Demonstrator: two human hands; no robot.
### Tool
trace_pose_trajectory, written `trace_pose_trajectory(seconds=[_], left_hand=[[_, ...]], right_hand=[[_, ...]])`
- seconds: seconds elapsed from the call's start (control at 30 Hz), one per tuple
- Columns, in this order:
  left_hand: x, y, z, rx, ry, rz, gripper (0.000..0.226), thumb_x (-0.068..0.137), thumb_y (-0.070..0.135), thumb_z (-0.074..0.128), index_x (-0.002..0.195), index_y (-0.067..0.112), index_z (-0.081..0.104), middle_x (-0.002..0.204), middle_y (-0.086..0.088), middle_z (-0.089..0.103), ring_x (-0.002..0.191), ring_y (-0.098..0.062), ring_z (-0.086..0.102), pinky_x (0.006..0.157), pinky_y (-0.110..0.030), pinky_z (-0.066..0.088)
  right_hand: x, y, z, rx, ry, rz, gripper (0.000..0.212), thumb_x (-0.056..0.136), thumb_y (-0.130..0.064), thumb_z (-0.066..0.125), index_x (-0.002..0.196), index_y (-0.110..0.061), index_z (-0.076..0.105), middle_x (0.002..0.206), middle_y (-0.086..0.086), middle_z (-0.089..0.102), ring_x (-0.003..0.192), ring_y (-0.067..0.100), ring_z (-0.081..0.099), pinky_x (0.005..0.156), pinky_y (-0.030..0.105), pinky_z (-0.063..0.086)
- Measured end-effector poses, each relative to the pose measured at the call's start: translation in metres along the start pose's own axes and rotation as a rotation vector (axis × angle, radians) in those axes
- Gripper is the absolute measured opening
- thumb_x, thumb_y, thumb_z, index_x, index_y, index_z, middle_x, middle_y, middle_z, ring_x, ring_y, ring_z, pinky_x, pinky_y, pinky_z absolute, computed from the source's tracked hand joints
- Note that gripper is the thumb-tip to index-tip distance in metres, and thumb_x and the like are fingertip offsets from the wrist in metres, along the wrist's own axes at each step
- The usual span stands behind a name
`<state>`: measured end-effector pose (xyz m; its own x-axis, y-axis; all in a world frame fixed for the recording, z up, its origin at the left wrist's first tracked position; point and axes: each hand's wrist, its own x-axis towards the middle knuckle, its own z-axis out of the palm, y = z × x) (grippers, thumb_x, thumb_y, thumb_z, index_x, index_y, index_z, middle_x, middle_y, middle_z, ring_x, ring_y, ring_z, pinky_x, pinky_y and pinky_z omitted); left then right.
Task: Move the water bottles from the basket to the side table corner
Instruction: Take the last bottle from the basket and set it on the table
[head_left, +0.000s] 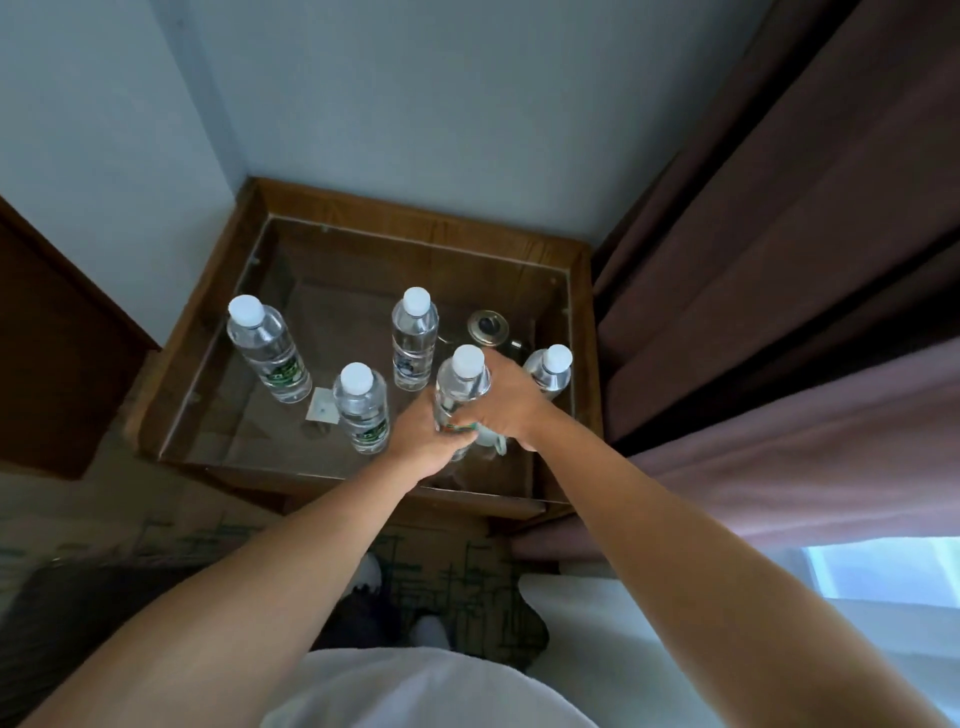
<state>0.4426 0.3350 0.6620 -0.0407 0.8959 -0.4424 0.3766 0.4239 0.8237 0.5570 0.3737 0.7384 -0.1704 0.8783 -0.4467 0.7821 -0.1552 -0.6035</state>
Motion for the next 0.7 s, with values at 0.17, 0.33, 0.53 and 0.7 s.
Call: trace_pose_trajectory(seconds=[0.17, 0.33, 0.53, 0.7], left_hand=[[0.008, -0.005, -0.004, -0.008, -0.04, 0.005, 0.07, 0.079, 0.022, 0.083, 0.14, 0.023, 0.048, 0.139, -0.001, 0.06, 0.13, -0.023, 0.054, 0.102, -0.029, 0.039], [0.011, -0.011, -0.003, 0.046, -0.036, 0.027, 0.067, 0.08, 0.019, 0.082, 0.138, 0.02, 0.05, 0.138, -0.001, 0.06, 0.129, -0.022, 0.054, 0.097, -0.025, 0.036], [0.014, -0.017, 0.001, 0.022, -0.021, 0.04, 0.066, 0.077, 0.017, 0.084, 0.135, 0.02, 0.053, 0.133, -0.002, 0.063, 0.125, -0.021, 0.057, 0.1, -0.028, 0.041], [0.01, -0.017, -0.001, -0.001, 0.018, 0.043, 0.068, 0.073, 0.019, 0.086, 0.133, 0.023, 0.055, 0.131, 0.001, 0.064, 0.123, -0.021, 0.059, 0.101, -0.032, 0.045]], right_hand=[[0.001, -0.002, 0.006, -0.084, 0.022, 0.018, 0.063, 0.07, -0.018, 0.085, 0.126, -0.016, 0.057, 0.119, 0.003, 0.07, 0.112, 0.024, 0.064, 0.1, 0.042, 0.051], [0.0, 0.003, 0.013, 0.037, 0.047, 0.089, 0.068, 0.069, -0.01, 0.085, 0.13, -0.017, 0.056, 0.126, 0.004, 0.067, 0.12, 0.024, 0.06, 0.105, 0.042, 0.05], [0.0, 0.003, 0.016, 0.038, 0.045, 0.079, 0.062, 0.069, -0.008, 0.084, 0.126, -0.014, 0.058, 0.121, 0.009, 0.068, 0.116, 0.029, 0.063, 0.102, 0.048, 0.052], [-0.002, 0.01, 0.024, 0.129, 0.06, 0.129, 0.066, 0.068, -0.004, 0.085, 0.128, -0.018, 0.06, 0.124, 0.005, 0.067, 0.115, 0.023, 0.061, 0.1, 0.046, 0.054]])
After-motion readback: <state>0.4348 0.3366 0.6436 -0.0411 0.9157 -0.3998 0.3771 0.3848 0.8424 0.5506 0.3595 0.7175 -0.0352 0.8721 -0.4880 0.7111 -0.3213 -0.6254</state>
